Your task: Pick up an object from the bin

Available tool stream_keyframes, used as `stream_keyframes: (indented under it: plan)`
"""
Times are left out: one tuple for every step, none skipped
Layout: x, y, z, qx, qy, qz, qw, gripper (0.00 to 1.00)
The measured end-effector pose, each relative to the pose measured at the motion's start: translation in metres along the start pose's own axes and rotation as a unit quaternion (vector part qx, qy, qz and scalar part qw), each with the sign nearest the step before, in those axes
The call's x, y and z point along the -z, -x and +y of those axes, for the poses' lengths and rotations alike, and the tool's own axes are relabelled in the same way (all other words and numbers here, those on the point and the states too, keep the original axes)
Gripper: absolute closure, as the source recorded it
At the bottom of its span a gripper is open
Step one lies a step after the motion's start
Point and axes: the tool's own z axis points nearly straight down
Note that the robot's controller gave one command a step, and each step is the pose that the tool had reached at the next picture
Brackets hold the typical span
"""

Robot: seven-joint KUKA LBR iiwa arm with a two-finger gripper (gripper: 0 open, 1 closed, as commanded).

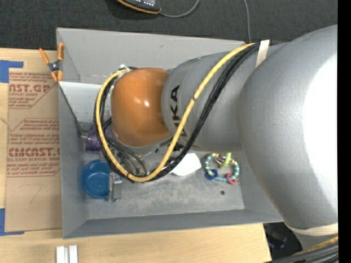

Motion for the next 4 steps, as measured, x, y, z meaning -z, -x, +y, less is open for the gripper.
stream_keyframes:
  plan:
    - [-0.053,-0.024,0.003,0.083,-0.001,0.0013,0.9966,0.0]
    - [-0.047,-0.028,0.011,0.049,0.001,-0.0018,0.9988,0.0]
    - [-0.079,-0.024,-0.019,0.065,-0.001,0.0019,0.9979,0.0]
    - [-0.087,-0.021,-0.027,0.139,0.001,-0.0049,0.9902,0.0]
